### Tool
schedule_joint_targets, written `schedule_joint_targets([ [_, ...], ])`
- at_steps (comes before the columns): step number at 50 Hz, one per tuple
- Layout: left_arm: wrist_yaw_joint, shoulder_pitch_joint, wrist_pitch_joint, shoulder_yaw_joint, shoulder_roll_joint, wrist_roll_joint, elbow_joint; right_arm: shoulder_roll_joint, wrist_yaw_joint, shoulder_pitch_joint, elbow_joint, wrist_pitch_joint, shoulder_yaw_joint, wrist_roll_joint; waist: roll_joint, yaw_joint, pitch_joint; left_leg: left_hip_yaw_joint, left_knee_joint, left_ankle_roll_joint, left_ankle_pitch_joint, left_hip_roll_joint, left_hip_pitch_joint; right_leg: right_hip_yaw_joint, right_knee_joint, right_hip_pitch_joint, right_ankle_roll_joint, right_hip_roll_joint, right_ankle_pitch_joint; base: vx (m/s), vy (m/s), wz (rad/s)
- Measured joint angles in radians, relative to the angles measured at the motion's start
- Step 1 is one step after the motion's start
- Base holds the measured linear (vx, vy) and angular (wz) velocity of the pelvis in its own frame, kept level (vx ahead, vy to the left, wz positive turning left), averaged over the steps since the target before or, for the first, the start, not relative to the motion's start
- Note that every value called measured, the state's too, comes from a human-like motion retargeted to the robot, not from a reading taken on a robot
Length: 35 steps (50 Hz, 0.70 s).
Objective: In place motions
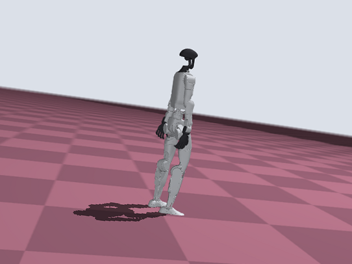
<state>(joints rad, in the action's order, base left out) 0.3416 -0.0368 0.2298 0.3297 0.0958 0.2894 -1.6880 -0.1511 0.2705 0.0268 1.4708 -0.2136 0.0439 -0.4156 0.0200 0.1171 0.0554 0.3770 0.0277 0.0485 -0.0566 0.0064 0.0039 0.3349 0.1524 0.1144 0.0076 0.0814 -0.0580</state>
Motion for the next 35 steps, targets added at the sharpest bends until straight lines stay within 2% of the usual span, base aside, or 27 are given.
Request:
schedule_joint_targets([
  [5,-0.006,0.037,0.010,-0.038,0.019,-0.018,-0.012,-0.005,-0.021,0.029,-0.039,0.047,-0.018,-0.060,-0.007,0.006,-0.040,0.031,-0.011,0.006,0.006,0.002,-0.012,-0.026,0.042,0.038,-0.007,-0.015,-0.007,-0.14,0.04,-0.18],
  [10,0.010,0.062,0.038,-0.080,0.037,0.002,-0.012,0.001,-0.051,0.020,0.002,0.031,-0.043,-0.112,-0.004,0.049,-0.063,0.092,-0.021,0.002,-0.004,0.025,-0.024,-0.068,0.055,0.083,-0.015,-0.047,0.002,-0.17,-0.02,-0.59],
  [14,0.016,0.069,0.029,-0.087,0.043,0.022,-0.008,0.009,-0.048,-0.009,0.066,0.011,-0.034,-0.090,-0.006,0.080,-0.072,0.171,-0.034,0.002,-0.019,0.045,-0.014,-0.059,0.059,0.115,-0.018,-0.061,-0.037,-0.15,-0.11,-1.24],
  [18,0.025,0.064,0.028,-0.081,0.045,0.026,0.006,0.003,-0.044,-0.038,0.118,-0.002,-0.002,-0.034,0.000,0.098,-0.074,0.273,-0.043,-0.008,-0.043,0.075,0.005,0.141,0.061,0.112,-0.033,-0.016,-0.117,-0.16,-0.14,-1.77],
  [22,0.018,0.049,0.027,-0.063,0.042,0.022,0.012,-0.018,-0.058,-0.056,0.153,-0.012,0.031,0.032,0.011,0.093,-0.058,0.390,-0.046,-0.034,-0.074,0.104,0.030,0.412,0.056,0.077,-0.012,0.044,-0.172,-0.12,-0.16,-2.26],
  [27,0.015,0.036,0.033,-0.037,0.036,0.022,0.016,-0.038,-0.090,-0.033,0.201,-0.019,0.068,0.133,0.029,0.084,-0.023,0.577,-0.052,-0.088,-0.105,0.129,0.072,0.598,0.092,0.065,0.005,0.084,-0.190,-0.05,-0.18,-2.26],
  [32,0.014,0.031,0.035,-0.025,0.032,0.027,0.026,-0.031,-0.105,-0.019,0.209,-0.013,0.072,0.202,0.052,0.089,0.019,0.755,-0.055,-0.141,-0.120,0.139,0.115,0.707,0.080,0.042,-0.027,0.094,-0.154,0.03,-0.22,-1.71],
  [35,0.023,0.025,0.040,-0.020,0.029,0.035,0.046,-0.016,-0.109,-0.023,0.210,-0.013,0.062,0.201,0.049,0.083,0.048,0.841,-0.055,-0.168,-0.118,0.126,0.152,0.766,0.010,0.031,-0.075,0.087,-0.036,0.16,-0.28,-1.35],
])
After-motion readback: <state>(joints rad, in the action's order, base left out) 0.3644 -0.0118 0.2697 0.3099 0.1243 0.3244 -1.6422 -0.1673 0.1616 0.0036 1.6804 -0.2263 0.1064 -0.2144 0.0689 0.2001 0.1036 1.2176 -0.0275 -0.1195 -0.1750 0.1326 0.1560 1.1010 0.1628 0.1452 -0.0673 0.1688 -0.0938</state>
